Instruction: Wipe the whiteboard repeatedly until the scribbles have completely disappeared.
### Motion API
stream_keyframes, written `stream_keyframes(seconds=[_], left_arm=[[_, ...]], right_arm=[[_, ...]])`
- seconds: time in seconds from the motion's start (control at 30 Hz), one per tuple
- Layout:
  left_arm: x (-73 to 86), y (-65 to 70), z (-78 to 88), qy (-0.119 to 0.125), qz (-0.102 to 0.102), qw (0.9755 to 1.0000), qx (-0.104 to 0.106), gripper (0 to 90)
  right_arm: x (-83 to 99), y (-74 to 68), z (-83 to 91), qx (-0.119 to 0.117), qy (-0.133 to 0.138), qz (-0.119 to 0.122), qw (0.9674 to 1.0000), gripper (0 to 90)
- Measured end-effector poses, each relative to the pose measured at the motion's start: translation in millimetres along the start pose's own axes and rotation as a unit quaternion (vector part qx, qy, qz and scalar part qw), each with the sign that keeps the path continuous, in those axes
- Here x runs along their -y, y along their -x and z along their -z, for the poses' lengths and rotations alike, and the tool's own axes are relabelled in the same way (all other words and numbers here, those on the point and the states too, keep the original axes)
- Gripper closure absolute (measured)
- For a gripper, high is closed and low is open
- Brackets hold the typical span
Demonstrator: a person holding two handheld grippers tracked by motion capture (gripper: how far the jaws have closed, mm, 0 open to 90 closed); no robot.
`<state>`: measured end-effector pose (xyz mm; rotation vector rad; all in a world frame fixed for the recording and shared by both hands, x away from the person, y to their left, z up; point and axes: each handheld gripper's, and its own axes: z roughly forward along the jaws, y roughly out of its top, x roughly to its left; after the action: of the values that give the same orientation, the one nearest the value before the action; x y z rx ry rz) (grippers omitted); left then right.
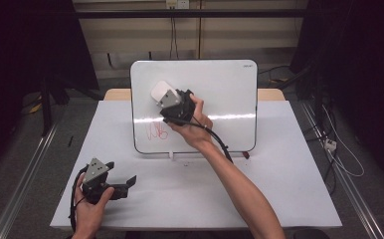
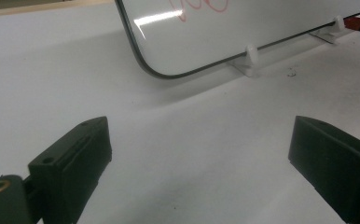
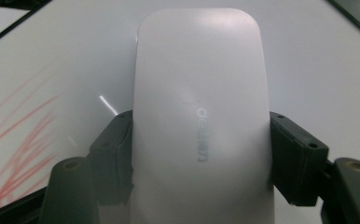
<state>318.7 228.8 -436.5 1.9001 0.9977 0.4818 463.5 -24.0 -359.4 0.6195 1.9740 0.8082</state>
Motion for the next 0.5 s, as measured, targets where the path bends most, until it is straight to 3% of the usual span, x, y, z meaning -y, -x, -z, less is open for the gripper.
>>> stream_keyframes(seconds=[0.27, 0.4, 0.5], left_arm=[[-0.7, 0.6, -1.7, -0.005, -0.006, 1.0, 0.002, 5.8], [-1.5, 0.2, -1.5, -0.004, -0.008, 1.0, 0.003, 6.0], [-1.9, 0.3, -2.0, -0.003, -0.007, 1.0, 0.003, 5.9]], right_arm=[[6.5, -38.3, 1.7, -0.016, 0.008, 0.028, 0.9994, 31.9], [6.2, -39.0, 1.2, -0.018, 0.009, 0.023, 0.9995, 31.9], [5.1, -34.0, 1.3, -0.021, 0.012, 0.033, 0.9992, 31.9]])
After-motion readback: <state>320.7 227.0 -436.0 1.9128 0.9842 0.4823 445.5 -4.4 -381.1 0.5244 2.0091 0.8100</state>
